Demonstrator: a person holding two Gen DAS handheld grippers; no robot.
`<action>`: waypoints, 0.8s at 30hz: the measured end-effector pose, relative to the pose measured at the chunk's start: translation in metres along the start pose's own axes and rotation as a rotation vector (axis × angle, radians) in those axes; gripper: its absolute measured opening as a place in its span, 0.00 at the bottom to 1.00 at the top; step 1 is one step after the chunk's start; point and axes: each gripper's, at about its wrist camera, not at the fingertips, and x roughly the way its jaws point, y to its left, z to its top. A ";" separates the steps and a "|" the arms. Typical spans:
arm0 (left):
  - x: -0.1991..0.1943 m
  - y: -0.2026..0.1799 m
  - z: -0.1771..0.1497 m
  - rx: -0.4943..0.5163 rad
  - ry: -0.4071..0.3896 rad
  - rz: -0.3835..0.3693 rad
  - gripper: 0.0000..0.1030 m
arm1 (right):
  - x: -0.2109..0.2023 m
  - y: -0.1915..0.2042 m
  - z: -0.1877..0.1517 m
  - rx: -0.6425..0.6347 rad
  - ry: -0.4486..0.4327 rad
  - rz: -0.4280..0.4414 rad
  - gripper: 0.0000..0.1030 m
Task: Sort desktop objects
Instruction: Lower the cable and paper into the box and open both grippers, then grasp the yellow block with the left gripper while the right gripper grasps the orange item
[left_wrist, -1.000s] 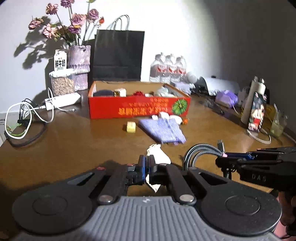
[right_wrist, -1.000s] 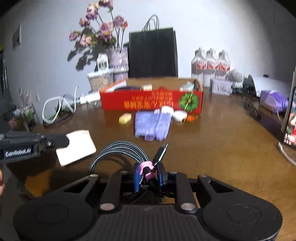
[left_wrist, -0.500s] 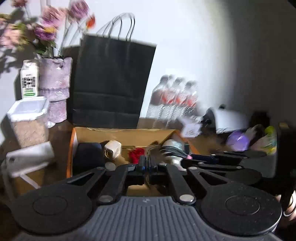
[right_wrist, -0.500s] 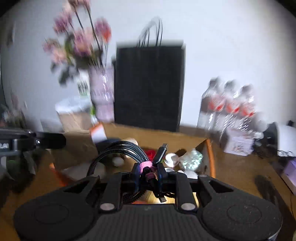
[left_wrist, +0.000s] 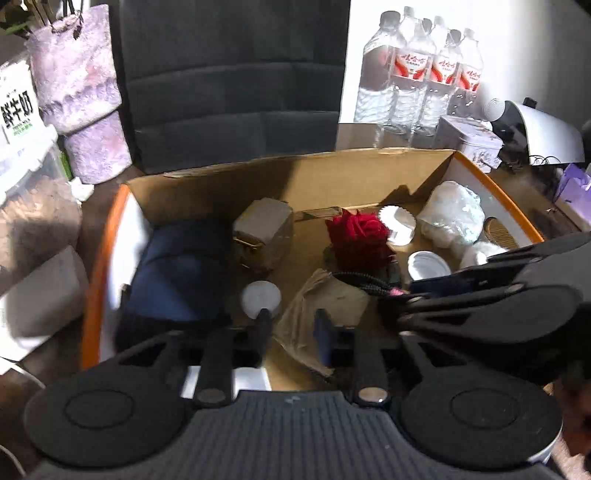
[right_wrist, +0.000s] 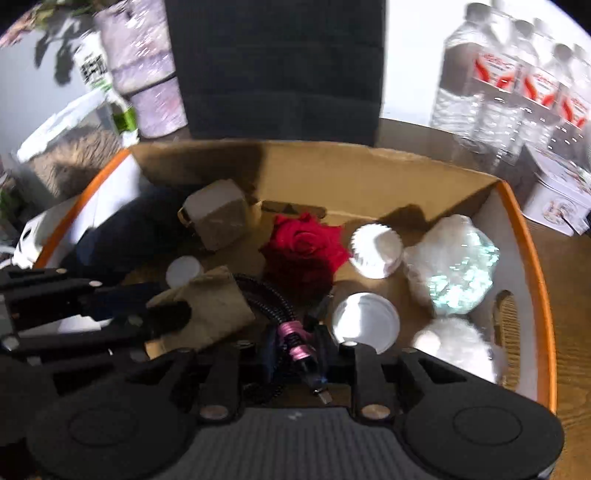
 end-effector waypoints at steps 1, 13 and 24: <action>-0.007 0.003 0.000 0.000 -0.016 -0.012 0.39 | -0.005 -0.001 0.000 0.001 -0.008 -0.006 0.28; -0.114 -0.013 -0.042 0.037 -0.203 -0.024 0.99 | -0.104 -0.018 -0.054 -0.077 -0.307 -0.142 0.74; -0.202 -0.053 -0.188 0.103 -0.390 0.061 1.00 | -0.177 0.010 -0.228 -0.088 -0.420 -0.039 0.82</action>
